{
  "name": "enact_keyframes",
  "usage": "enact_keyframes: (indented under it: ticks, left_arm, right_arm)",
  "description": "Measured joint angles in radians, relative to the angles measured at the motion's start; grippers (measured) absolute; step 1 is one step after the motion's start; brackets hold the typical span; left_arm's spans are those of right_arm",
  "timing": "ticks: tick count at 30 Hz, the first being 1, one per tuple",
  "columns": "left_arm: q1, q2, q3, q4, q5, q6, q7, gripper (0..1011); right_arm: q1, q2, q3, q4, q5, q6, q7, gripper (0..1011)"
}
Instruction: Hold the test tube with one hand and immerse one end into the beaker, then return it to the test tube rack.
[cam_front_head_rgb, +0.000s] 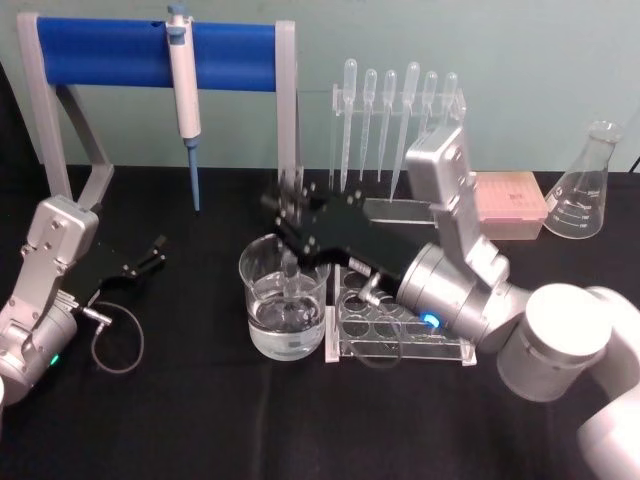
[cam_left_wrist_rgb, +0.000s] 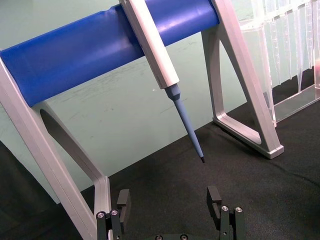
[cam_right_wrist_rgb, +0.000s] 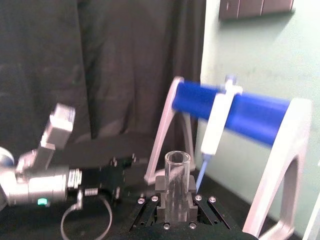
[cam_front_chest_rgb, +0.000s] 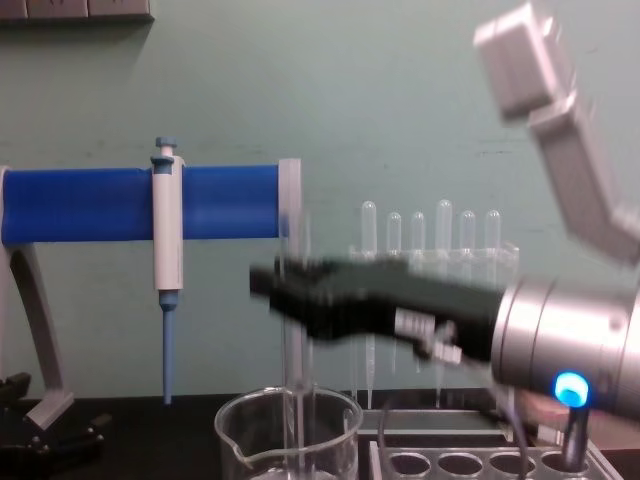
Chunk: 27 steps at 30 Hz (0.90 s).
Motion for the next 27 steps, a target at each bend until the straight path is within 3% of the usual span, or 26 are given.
enact_keyframes:
  ticks: [14, 21, 27]
  left_arm:
    - [0.000, 0.000, 0.000, 0.000, 0.000, 0.000, 0.000, 1000]
    - [0.000, 0.000, 0.000, 0.000, 0.000, 0.000, 0.000, 1000]
    - [0.000, 0.000, 0.000, 0.000, 0.000, 0.000, 0.000, 1000]
  right_arm:
    - [-0.024, 0.054, 0.088, -0.225, 0.058, 0.028, -0.032, 224]
    - [-0.127, 0.143, 0.156, -0.339, 0.054, 0.087, -0.097, 224]
    - [-0.206, 0.181, 0.199, -0.372, 0.055, 0.100, -0.119, 224]
